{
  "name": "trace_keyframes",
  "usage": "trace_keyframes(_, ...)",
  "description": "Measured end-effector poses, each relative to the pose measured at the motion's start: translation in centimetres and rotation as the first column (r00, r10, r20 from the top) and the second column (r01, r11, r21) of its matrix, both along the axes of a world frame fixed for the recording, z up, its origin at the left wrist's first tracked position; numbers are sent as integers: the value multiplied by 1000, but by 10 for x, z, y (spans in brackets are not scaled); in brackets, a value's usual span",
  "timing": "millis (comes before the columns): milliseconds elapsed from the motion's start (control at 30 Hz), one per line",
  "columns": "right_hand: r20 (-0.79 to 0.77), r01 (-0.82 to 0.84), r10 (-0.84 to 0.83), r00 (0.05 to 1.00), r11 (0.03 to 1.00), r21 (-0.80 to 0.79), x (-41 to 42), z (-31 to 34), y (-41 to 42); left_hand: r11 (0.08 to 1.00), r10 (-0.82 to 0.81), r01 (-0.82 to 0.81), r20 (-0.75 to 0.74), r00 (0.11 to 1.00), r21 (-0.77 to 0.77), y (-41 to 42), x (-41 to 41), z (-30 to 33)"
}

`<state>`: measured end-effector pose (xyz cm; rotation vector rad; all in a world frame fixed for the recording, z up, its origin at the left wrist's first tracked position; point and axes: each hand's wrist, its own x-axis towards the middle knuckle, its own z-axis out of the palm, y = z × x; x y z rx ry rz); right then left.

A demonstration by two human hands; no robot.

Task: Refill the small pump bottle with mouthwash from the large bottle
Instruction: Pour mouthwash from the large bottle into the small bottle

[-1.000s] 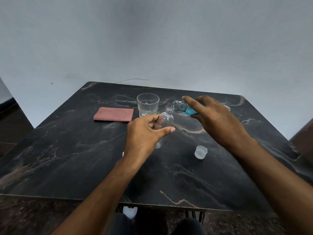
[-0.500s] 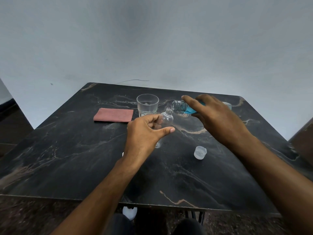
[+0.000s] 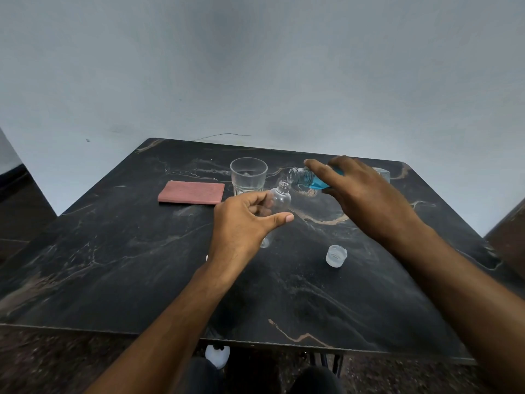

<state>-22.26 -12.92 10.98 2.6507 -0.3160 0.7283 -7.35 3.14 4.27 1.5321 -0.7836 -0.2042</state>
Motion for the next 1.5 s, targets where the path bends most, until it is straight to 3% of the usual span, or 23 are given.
trace_keyframes(1300, -31, -16, 15, 999, 999, -46, 1, 6, 3, 1000, 3, -3, -2, 1000, 16, 1, -4, 4)
trace_keyframes(1500, 115, -51, 40, 993, 994, 98, 3, 7, 6, 998, 51, -52, -47, 998, -22, 3, 2, 8)
